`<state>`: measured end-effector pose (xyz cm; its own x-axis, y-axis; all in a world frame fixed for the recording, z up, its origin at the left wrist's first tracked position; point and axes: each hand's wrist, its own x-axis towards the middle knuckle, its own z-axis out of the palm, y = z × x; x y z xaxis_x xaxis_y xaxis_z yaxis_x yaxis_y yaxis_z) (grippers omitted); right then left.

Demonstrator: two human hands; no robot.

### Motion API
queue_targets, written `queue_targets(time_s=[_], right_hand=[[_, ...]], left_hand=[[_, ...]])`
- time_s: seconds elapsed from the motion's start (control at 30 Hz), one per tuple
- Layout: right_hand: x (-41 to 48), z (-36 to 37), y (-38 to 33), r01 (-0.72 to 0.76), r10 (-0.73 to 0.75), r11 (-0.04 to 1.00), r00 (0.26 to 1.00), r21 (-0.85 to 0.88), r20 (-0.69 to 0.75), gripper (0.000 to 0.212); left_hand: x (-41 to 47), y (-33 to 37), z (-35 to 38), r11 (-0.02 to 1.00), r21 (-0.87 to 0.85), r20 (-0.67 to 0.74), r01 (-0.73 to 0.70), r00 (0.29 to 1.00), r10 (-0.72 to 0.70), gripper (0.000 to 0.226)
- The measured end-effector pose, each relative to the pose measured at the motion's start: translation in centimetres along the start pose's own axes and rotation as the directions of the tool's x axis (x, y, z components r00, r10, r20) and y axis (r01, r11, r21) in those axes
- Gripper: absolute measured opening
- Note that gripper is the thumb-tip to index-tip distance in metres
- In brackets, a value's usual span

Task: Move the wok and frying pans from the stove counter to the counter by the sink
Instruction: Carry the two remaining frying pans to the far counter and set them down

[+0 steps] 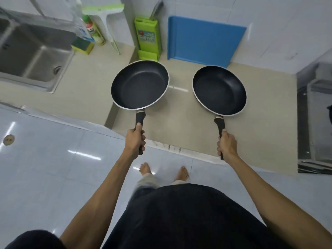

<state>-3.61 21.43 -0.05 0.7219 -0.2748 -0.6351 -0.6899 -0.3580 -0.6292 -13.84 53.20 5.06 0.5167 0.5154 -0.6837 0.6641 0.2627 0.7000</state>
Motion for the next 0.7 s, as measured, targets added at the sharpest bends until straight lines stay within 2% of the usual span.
queue_targets(time_s=[0.2, 0.33, 0.47, 0.7], right_hand=[[-2.7, 3.1, -3.0, 0.141, -0.138, 0.989, 0.987, -0.031, 0.081, 0.049], [-5.5, 8.0, -5.8, 0.27, -0.251, 0.957, 0.954, -0.104, 0.165, 0.049], [-9.9, 16.0, -8.7, 0.388, -0.344, 0.913, 0.899, -0.125, 0.272, 0.049], [-20.0, 33.2, -13.7, 0.515, -0.421, 0.848, 0.796, -0.123, 0.434, 0.046]], left_hand=[[-0.6, 1.1, -6.1, 0.994, -0.105, -0.094, -0.034, 0.995, 0.024, 0.04], [-0.6, 0.7, -12.4, 0.987, -0.142, -0.157, -0.072, 0.986, 0.049, 0.039], [-0.7, -0.6, -21.1, 0.979, -0.185, -0.227, -0.082, 0.973, 0.038, 0.039], [0.4, -3.0, -39.3, 0.956, -0.246, -0.398, -0.16, 0.916, 0.051, 0.036]])
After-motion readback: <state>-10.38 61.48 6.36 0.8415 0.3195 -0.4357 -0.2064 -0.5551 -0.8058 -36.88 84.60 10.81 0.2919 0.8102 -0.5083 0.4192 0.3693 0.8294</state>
